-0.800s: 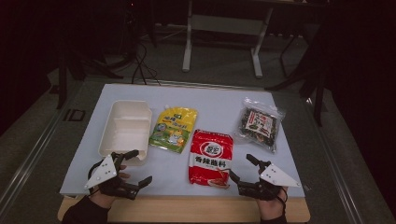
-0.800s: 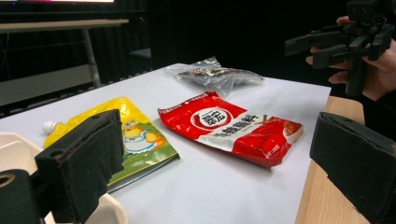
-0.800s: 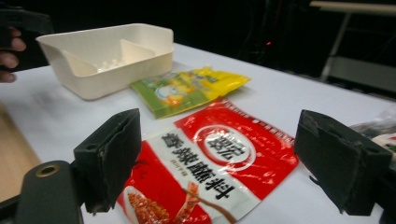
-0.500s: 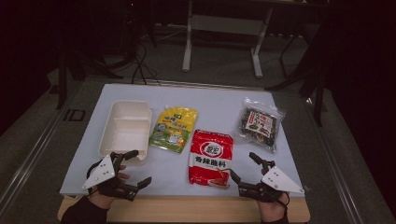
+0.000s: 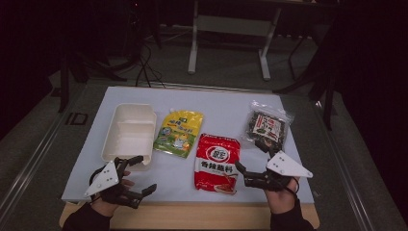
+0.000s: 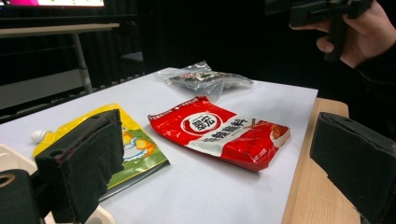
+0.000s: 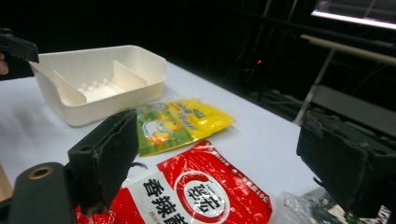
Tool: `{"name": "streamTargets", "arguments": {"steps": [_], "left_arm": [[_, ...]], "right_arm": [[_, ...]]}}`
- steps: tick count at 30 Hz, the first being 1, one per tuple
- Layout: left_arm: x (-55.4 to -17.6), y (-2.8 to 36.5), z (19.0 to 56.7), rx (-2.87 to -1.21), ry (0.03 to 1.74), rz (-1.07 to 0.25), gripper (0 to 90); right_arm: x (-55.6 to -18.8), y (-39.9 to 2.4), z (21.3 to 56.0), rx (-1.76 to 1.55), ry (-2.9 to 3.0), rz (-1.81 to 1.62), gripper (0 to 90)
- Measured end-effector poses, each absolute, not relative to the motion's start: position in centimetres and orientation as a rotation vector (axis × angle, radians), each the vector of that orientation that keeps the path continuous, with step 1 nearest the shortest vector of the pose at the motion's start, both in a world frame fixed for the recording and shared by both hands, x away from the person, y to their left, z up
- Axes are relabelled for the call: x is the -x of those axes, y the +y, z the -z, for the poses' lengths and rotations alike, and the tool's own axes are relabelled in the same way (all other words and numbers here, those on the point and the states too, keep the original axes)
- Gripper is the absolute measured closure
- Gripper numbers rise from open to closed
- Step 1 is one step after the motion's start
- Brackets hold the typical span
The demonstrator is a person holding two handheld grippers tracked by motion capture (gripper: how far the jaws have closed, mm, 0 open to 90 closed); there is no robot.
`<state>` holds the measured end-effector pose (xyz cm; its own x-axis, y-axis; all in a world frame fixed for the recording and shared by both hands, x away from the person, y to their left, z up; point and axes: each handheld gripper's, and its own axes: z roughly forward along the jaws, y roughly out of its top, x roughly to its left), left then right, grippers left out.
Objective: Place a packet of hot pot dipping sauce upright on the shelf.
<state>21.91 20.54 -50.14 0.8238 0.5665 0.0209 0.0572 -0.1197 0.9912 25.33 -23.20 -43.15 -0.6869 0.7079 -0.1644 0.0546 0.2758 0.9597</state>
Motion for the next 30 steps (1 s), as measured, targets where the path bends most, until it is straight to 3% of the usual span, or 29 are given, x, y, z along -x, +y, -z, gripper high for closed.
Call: {"name": "streamTargets", "arguments": {"steps": [8,10,17,19,30], "left_arm": [[-22.0,20.5,50.3,-1.659,0.501,-0.463,3.6],[-22.1,20.4,50.4,-1.66,0.5,-0.461,3.7],[-22.1,20.3,50.5,-1.664,0.499,-0.453,3.6],[-22.1,20.3,50.5,-1.666,0.496,-0.453,3.6],[-22.1,20.1,50.6,-1.678,0.488,-0.448,3.6]], "right_arm": [[-28.1,-21.8,42.7,-0.735,2.017,-1.441,9.6],[-28.7,-21.6,42.7,-0.729,2.014,-1.439,13.5],[-32.2,-21.5,42.9,-0.799,2.091,-1.425,14.7],[-33.0,-21.5,43.2,-0.82,2.115,-1.388,19.2],[-36.2,-21.5,46.7,-0.937,2.179,-1.268,28.8]]}}
